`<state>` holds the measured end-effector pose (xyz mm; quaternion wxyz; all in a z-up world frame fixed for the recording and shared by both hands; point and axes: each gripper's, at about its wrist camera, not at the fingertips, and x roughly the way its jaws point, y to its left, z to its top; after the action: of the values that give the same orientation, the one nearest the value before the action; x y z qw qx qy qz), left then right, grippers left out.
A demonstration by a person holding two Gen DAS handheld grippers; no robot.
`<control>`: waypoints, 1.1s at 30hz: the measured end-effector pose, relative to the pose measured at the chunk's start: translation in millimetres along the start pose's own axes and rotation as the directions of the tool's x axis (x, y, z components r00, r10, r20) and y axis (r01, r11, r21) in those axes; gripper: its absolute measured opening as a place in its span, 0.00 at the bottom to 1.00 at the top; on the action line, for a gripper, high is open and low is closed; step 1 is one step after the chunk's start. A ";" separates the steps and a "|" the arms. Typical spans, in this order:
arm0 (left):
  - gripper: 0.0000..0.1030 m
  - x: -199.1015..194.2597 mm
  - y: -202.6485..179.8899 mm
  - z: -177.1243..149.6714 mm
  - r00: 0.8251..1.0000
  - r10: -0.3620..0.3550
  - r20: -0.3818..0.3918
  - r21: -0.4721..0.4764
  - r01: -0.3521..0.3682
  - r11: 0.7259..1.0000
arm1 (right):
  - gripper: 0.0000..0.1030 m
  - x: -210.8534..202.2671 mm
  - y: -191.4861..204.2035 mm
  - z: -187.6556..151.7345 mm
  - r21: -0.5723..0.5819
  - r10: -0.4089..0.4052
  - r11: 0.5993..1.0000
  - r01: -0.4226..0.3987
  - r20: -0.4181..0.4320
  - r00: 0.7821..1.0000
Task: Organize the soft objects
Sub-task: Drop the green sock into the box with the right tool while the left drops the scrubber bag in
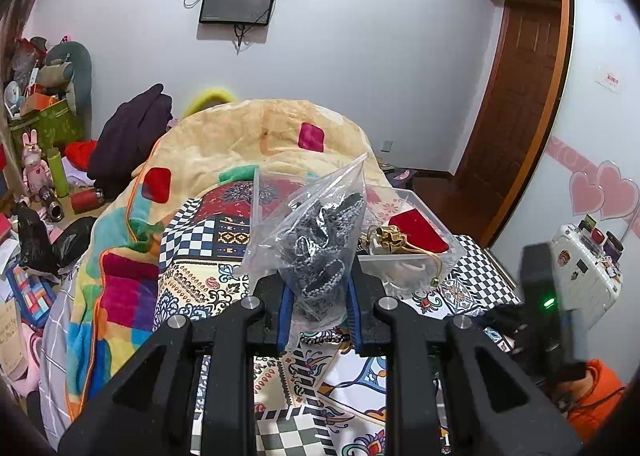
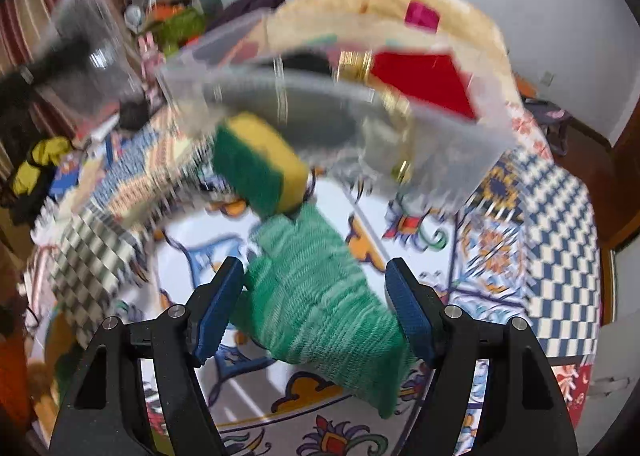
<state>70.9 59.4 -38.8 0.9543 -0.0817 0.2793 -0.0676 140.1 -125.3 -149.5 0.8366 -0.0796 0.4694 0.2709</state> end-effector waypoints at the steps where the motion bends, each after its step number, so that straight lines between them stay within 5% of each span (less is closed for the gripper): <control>1: 0.22 -0.1 0.5 -0.2 1.000 0.000 0.000 -0.002 0.000 1.000 | 0.68 3.9 -0.2 -1.2 -0.002 0.006 1.000 -0.006 -0.013 1.000; 2: 0.22 0.2 1.1 -0.4 1.000 0.000 0.000 -0.004 0.000 1.000 | 0.67 4.0 -1.0 -2.5 0.001 0.014 1.000 -0.014 -0.014 1.000; 7: 0.22 1.7 2.6 -0.1 1.000 0.000 0.000 -0.008 0.000 1.000 | 0.28 -6.9 0.2 -5.7 0.001 0.051 0.999 -0.051 0.001 0.999; 10: 0.22 3.3 3.6 1.1 1.000 -0.004 0.005 -0.014 0.004 1.000 | 0.19 -13.2 -3.1 -8.4 0.010 0.051 0.999 -0.051 0.011 0.999; 17: 0.22 10.1 7.7 16.2 0.999 -0.006 0.031 -0.036 0.007 0.999 | 0.17 -61.7 -10.1 -1.6 0.006 0.035 0.999 -0.036 0.139 0.990; 24: 0.22 26.4 7.9 38.2 0.999 -0.001 0.040 -0.025 0.002 1.000 | 0.17 -108.6 -17.3 35.9 0.022 0.010 1.000 -0.019 0.339 0.941; 28: 0.22 40.9 5.9 48.5 1.000 -0.016 0.021 -0.026 0.016 1.000 | 0.17 -108.8 -14.2 62.6 0.043 -0.010 0.999 -0.008 0.409 0.912; 33: 0.22 63.9 -0.9 53.1 0.999 -0.038 -0.026 -0.012 0.038 0.999 | 0.17 -89.1 -19.9 86.0 0.078 -0.027 0.997 -0.007 0.426 0.904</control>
<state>153.0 53.6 -27.9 0.9487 -0.0917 0.2903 -0.0853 177.7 -142.4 -31.1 0.9228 0.0120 0.2850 0.2591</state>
